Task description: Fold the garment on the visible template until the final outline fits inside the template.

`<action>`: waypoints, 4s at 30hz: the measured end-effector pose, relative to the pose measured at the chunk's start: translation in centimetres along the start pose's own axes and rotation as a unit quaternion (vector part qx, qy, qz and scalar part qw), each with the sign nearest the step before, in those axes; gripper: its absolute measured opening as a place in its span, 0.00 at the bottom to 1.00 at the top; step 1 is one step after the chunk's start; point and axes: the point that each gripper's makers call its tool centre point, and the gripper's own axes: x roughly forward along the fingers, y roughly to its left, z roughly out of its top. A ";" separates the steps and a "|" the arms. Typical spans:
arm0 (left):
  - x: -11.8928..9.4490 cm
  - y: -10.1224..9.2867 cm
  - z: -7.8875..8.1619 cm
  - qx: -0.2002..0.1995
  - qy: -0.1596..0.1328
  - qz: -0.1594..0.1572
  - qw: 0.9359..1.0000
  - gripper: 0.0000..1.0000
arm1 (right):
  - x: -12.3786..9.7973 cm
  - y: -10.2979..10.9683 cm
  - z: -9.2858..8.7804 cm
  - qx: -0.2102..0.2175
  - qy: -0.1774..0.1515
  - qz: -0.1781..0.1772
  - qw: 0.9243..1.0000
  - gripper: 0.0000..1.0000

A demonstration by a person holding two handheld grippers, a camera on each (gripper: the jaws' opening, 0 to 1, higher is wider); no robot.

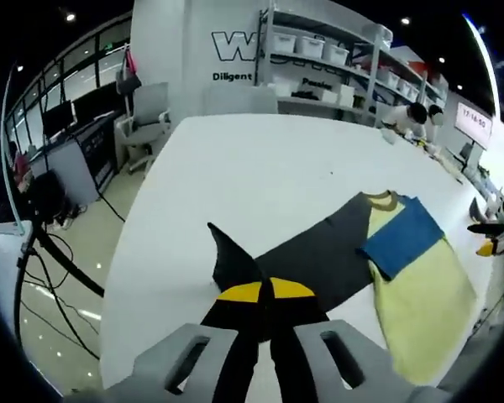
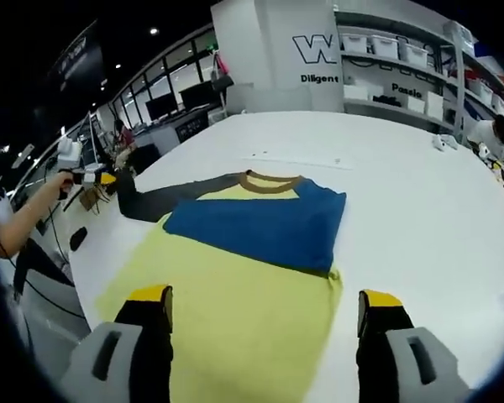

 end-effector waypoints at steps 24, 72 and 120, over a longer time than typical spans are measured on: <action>2.6 -11.6 5.5 0.043 -0.036 -0.086 0.995 0.05 | -2.9 2.4 -0.9 -0.025 -0.017 0.033 0.999 0.96; 7.9 -37.5 10.0 0.190 -0.049 -0.238 0.951 0.05 | -3.8 1.4 -2.7 -0.016 -0.017 0.032 0.999 0.96; 12.4 -42.4 5.7 0.157 -0.040 -0.283 0.945 0.27 | -3.0 -0.6 -3.6 -0.001 -0.012 0.022 1.000 0.96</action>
